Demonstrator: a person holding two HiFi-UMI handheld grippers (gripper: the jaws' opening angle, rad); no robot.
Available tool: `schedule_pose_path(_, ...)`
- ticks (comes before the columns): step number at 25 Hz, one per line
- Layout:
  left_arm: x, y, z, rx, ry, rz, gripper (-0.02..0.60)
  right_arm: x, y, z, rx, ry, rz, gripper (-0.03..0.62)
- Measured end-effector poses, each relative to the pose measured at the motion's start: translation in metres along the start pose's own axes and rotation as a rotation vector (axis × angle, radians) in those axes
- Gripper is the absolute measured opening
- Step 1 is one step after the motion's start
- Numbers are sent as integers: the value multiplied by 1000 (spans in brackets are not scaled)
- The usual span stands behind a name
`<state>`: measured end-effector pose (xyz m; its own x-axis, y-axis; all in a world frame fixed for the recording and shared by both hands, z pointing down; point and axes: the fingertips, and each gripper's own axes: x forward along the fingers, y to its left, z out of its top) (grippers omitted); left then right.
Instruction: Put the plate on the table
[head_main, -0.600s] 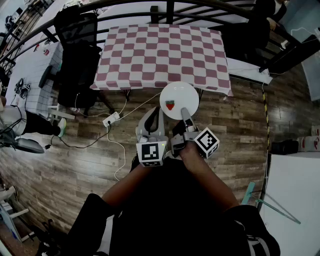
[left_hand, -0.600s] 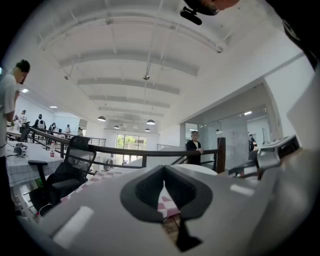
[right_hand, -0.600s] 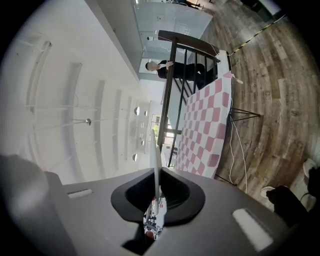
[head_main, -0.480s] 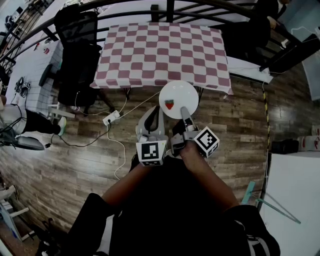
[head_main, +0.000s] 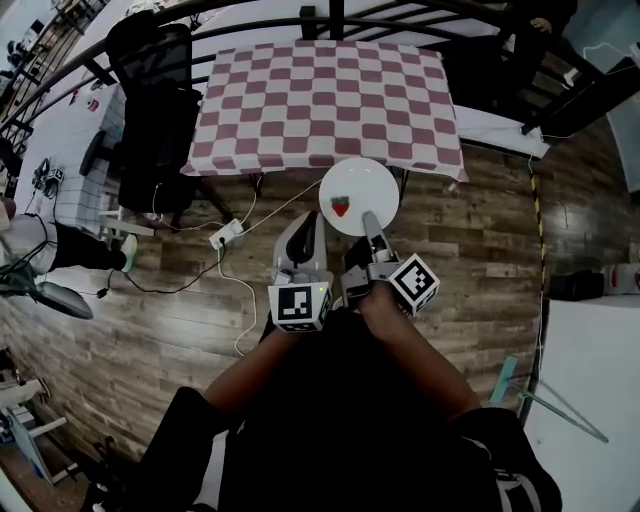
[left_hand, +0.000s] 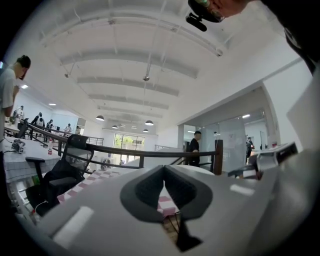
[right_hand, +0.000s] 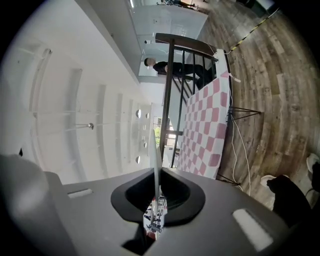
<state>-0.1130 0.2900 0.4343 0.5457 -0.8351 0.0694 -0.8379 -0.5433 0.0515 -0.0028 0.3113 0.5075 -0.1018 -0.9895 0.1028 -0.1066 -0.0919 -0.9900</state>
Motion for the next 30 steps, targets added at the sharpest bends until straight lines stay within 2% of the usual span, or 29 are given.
schedule_pose_path(6, 19, 5, -5, 10, 33, -13, 9, 15, -3, 3, 38, -4, 24, 15)
schedule_pose_path(14, 65, 12, -10, -8, 53, -39, 10, 54, -10, 18, 66, 8, -10, 15)
schedule_pose_path(22, 121, 53, -15, -43, 89, -23, 9, 122, -7, 34, 5, 19, -66, 15)
schedule_pose_path(24, 134, 63, -21, -50, 96, -30, 10, 143, -7, 33, 11, 19, -47, 15)
schedule_pose_path(30, 190, 113, -21, -71, 102, -28, 10, 206, -7, 34, 22, 2, -98, 15)
